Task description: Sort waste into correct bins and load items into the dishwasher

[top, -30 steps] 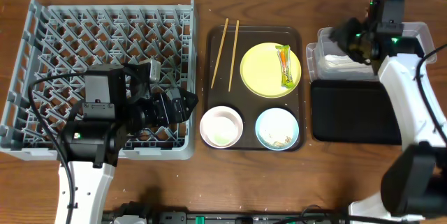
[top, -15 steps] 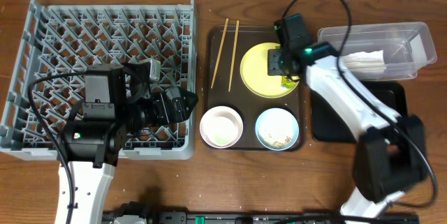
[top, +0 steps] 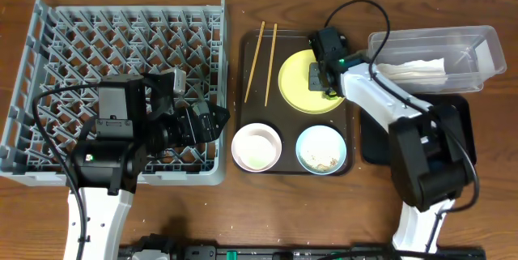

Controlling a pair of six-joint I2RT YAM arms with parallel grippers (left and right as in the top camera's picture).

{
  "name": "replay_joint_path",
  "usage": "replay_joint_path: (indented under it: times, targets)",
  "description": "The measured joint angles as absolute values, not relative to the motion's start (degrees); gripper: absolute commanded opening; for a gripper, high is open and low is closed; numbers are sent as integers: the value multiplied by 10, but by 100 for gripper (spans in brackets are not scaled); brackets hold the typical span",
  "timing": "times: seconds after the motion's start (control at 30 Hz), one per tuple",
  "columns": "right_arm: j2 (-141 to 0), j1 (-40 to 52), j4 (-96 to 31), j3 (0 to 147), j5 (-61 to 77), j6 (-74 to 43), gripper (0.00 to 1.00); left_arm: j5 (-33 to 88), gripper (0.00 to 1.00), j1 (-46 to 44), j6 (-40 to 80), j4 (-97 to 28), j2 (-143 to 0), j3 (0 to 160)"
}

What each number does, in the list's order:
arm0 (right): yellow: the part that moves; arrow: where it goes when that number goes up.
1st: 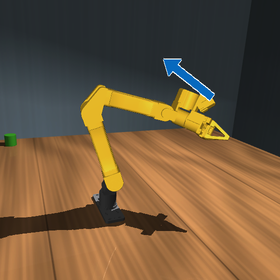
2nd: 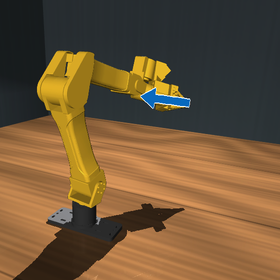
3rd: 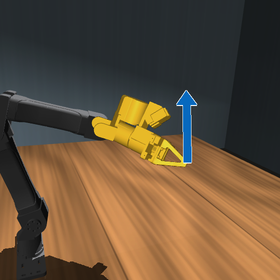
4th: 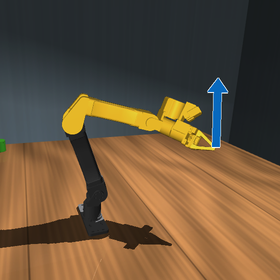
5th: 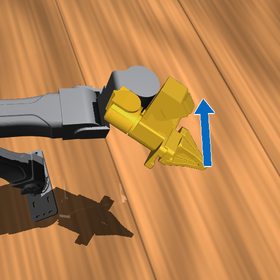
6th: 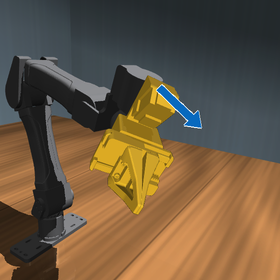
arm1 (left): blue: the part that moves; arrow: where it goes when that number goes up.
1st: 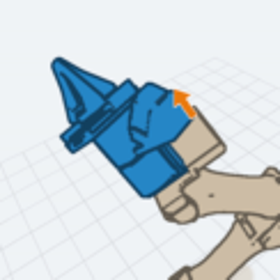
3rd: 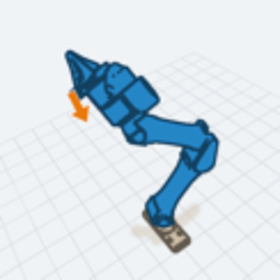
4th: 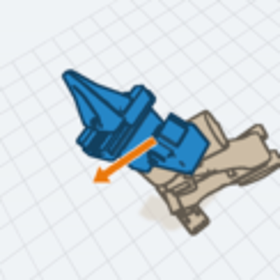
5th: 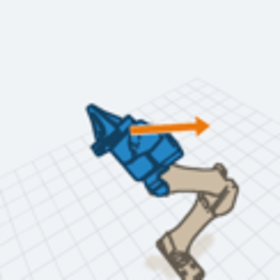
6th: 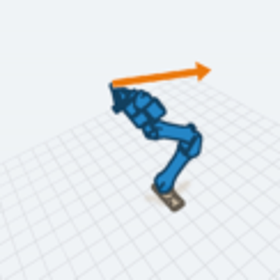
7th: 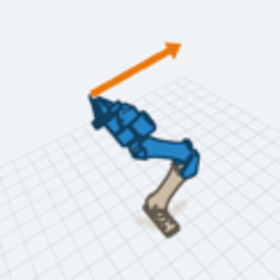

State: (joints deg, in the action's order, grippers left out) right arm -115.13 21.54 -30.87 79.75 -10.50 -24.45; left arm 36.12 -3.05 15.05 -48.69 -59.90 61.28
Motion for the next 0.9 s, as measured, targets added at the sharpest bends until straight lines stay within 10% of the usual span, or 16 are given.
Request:
replay_joint_path:
  times: [0.53, 0.57, 0.67, 0.9]
  targets:
    - [-959, 4, -397, 802, -100, -507, 1, 361, 98, -30, 150, -488, -599, 613]
    - [-969, -7, -386, 802, -101, -520, 6, 361, 98, -30, 150, -488, -599, 613]
    - [-1008, -28, -340, 802, -99, -537, 61, 361, 98, -30, 150, -491, -599, 613]
    - [-1017, -51, -321, 801, -16, -476, 73, 361, 98, -30, 132, -498, -599, 613]
